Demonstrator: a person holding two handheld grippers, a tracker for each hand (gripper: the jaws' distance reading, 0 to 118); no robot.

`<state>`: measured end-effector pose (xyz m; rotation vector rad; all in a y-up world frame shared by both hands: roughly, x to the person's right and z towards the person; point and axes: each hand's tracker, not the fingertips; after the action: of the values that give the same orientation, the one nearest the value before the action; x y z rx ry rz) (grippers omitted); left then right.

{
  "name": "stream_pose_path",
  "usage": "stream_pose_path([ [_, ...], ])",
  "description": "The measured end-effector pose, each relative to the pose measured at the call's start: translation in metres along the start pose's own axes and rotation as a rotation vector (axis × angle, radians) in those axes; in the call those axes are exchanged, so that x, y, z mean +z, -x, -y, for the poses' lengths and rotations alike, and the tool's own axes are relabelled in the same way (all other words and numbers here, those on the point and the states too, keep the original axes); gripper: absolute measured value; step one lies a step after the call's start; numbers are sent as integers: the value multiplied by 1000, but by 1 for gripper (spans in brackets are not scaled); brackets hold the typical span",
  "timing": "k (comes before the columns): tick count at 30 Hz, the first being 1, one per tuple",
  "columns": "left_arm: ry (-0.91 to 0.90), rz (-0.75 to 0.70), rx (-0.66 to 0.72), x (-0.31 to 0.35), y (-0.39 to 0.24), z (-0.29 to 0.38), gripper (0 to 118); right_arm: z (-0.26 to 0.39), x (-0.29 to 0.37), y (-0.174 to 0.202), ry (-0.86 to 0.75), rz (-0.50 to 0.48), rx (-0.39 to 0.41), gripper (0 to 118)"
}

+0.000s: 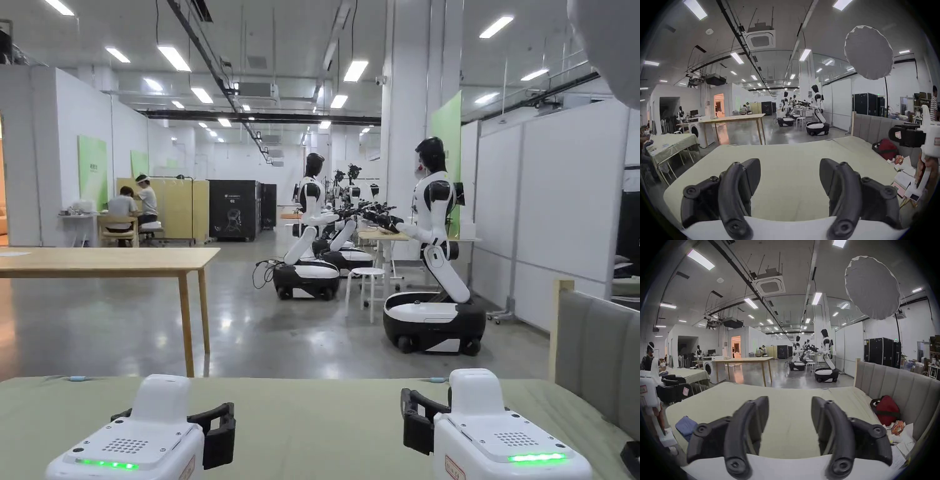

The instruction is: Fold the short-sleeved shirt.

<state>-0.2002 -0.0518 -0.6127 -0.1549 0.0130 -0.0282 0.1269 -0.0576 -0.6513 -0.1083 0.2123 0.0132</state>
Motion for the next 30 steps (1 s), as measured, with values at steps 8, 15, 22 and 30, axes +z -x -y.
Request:
stream_pose_path([
  [8,-26,11,3,5,0,-2,115,5,4,7,-19,-19,17,118],
  [15,-35,29,9,8,-2,-2,118,0,-1,12,26,5,11,118],
  [22,-53,40,6,10,-4,-1,118,-4,0,-2,82,-117,-165,118],
  [30,-34,40,16,7,-4,4,118,-11,5,8,88,49,-162,118],
])
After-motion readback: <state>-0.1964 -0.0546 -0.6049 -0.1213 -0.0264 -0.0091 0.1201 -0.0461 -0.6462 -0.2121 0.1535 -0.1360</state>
